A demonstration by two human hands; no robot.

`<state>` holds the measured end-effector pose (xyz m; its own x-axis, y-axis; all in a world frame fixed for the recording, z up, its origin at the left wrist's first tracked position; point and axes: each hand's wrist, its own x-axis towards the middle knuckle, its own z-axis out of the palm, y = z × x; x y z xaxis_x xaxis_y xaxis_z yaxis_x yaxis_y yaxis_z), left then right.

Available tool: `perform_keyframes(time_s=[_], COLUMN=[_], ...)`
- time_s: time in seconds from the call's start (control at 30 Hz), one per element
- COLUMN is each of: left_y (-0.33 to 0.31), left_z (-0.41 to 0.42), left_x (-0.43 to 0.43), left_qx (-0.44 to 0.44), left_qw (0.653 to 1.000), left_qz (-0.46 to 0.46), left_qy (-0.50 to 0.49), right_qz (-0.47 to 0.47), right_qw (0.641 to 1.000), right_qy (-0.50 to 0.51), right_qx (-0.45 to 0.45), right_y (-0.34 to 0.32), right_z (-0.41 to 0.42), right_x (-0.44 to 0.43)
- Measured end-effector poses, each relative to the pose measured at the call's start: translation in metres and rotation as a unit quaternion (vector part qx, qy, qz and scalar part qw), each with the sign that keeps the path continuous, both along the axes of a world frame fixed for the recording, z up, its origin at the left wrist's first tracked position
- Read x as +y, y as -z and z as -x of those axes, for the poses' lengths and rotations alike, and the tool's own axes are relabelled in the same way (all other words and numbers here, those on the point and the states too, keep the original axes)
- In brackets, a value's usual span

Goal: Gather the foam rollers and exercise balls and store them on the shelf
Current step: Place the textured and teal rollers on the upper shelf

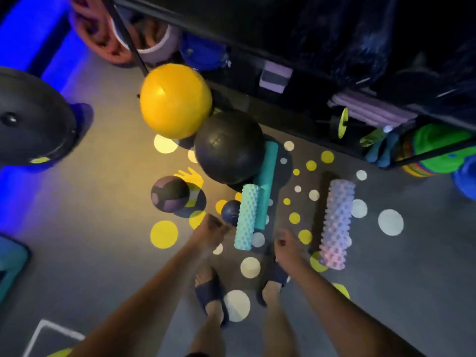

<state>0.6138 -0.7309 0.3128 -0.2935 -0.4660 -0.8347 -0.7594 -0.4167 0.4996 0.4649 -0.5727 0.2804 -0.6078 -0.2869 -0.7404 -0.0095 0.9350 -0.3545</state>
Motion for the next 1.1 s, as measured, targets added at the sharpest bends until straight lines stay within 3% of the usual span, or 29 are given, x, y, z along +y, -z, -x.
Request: perform_keyframes(time_s=[0.2, 0.33, 0.53, 0.67, 0.83, 0.93, 1.1], left_y=[0.204, 0.347, 0.456, 0.455, 0.415, 0.362, 0.201], left_z=[0.04, 0.044, 0.042, 0.022, -0.002, -0.015, -0.013], left_x=[0.047, 0.077, 0.1, 0.106, 0.096, 0.089, 0.065], left_qx=[-0.041, -0.061, -0.022, -0.02, -0.023, -0.038, -0.046], left_qw=[0.998, 0.997, 0.997, 0.996, 0.996, 0.992, 0.99], left_qz=[0.033, 0.01, 0.078, 0.078, 0.005, 0.024, -0.012], left_qy=[0.044, 0.048, -0.006, -0.041, -0.089, -0.116, -0.13], right_qz=[-0.066, -0.015, 0.044, 0.073, 0.083, 0.071, 0.045], right_qw=[0.998, 0.999, 0.99, 0.97, 0.98, 0.975, 0.96], right_qy=[-0.004, 0.038, 0.081, 0.105, 0.112, 0.169, 0.192], right_qx=[-0.019, 0.013, -0.107, -0.209, -0.143, -0.122, -0.2], right_y=[0.205, 0.329, 0.462, 0.481, 0.507, 0.403, 0.198], right_z=[0.033, 0.057, 0.08, 0.077, 0.067, 0.056, 0.064], right_x=[0.032, 0.024, -0.012, -0.021, -0.001, -0.011, 0.027])
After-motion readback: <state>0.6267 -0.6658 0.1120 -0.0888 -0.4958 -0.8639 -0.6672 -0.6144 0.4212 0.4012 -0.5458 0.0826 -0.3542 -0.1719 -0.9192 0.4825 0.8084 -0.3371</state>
